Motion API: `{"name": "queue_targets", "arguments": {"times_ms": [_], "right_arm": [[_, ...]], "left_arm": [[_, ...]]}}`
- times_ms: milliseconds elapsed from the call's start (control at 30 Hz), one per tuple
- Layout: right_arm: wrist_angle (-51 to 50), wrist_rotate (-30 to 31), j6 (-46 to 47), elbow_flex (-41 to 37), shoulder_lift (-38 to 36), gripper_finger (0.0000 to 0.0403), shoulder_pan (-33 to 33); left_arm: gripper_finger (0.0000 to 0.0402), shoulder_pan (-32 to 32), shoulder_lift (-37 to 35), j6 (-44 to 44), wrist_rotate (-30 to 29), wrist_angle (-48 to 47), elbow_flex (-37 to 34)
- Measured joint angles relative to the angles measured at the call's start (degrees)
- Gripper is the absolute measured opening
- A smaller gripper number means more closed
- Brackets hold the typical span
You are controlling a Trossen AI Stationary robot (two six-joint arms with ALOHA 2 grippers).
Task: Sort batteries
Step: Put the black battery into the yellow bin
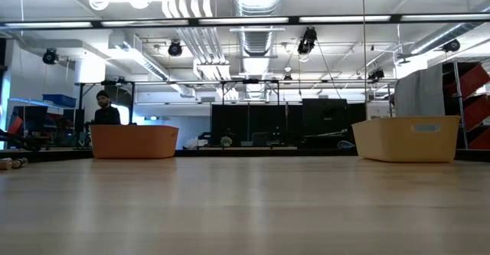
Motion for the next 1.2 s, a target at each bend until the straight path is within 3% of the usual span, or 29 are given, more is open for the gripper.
{"name": "queue_targets", "arguments": {"times_ms": [100,300,800,1000,1200], "right_arm": [[2.61,-0.58,1.00,0.00,0.23,0.0256,-0.06],[2.67,-8.44,7.88,-0.04,1.75,0.0241,-2.16],[6.43,-9.66,7.92,2.56,6.29,0.0261,-3.52],[6.29,-8.49,5.80,6.26,8.87,0.0203,-3.61],[4.58,-8.41,5.86,7.75,10.01,0.0091,-4.26]], "left_arm": [[0.0205,0.20,0.01,5.52,2.51,4.37,0.00],[0.0205,1.41,0.04,12.51,10.14,8.08,-0.03],[0.0205,8.32,0.19,16.44,20.48,7.86,-1.95],[0.0205,9.32,0.39,17.46,20.89,7.86,-1.97],[0.0206,9.25,-0.09,17.46,20.72,7.88,-1.95]]}}
